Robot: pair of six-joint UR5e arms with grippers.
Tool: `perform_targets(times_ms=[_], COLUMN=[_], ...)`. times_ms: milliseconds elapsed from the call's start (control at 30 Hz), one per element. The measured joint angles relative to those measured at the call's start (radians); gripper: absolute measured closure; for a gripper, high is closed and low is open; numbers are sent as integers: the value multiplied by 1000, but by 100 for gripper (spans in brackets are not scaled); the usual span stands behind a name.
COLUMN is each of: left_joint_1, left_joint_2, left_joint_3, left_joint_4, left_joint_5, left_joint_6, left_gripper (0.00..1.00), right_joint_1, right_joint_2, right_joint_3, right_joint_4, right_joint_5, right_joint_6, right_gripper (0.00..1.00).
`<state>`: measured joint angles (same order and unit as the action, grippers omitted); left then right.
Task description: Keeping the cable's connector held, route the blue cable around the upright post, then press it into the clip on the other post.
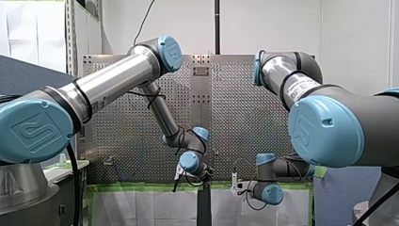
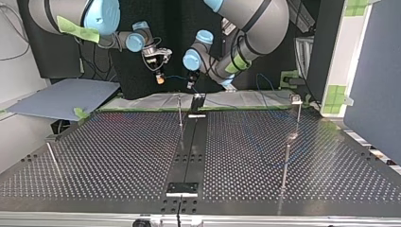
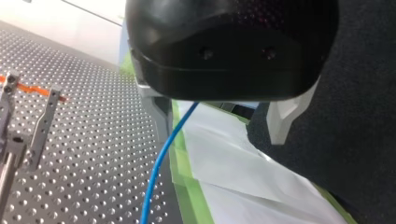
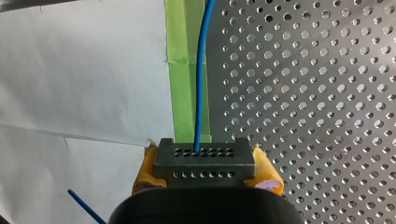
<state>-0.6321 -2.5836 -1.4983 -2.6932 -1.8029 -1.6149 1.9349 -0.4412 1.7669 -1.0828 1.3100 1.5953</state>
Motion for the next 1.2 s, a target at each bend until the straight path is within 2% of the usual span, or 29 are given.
perform_targets(times_ms=[167, 467, 667, 933, 1200], left_joint_1=[-4, -1, -2, 1, 8], left_joint_2=[0, -1, -1, -2, -2], left_joint_3=[0, 0, 0, 0, 23], left_joint_4=[17, 9, -2, -15, -30], left_joint_5=[-30, -100, -95, -65, -28], left_joint_6=[52, 147, 202, 180, 126], left_gripper=[0, 0, 0, 0, 0], right_joint_1=[0, 0, 4, 6, 11], right_joint_2=[0, 0, 0, 0, 0], right_joint_3=[-1, -2, -2, -2, -2], right_joint_4=[2, 3, 5, 9, 17], right_joint_5=[-9, -14, -15, -15, -19], right_joint_6=[-3, -4, -4, -4, -6], right_gripper=[100, 100, 100, 100, 100])
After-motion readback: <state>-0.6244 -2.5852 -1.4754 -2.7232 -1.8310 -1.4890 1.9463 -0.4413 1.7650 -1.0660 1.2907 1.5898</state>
